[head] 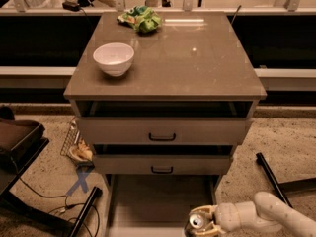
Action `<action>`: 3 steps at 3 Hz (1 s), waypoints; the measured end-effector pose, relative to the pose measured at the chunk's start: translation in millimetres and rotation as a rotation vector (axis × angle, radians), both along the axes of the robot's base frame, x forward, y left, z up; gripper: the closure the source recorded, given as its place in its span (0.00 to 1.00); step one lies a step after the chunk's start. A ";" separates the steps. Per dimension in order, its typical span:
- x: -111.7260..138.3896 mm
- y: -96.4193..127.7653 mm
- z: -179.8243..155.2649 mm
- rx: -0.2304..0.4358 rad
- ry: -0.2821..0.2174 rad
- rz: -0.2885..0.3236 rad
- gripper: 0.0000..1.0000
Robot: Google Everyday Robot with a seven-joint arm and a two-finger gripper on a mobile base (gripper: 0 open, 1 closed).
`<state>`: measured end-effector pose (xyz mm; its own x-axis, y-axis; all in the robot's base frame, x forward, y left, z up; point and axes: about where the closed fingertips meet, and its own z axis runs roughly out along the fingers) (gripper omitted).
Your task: Pick redbull can from bottom drawer and place on counter
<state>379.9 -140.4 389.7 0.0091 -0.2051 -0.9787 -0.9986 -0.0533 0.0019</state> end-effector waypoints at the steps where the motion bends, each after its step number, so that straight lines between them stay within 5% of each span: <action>1: -13.4 -36.0 112.0 0.027 0.009 -0.059 1.00; 3: 5.4 -67.9 256.6 -0.017 0.013 -0.185 1.00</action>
Offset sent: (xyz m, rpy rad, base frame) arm -0.0042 -0.0828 0.2554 0.0116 -0.0040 -0.1739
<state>385.2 -208.2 646.4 -0.0431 -0.2189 -0.9748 -0.9912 0.1318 0.0142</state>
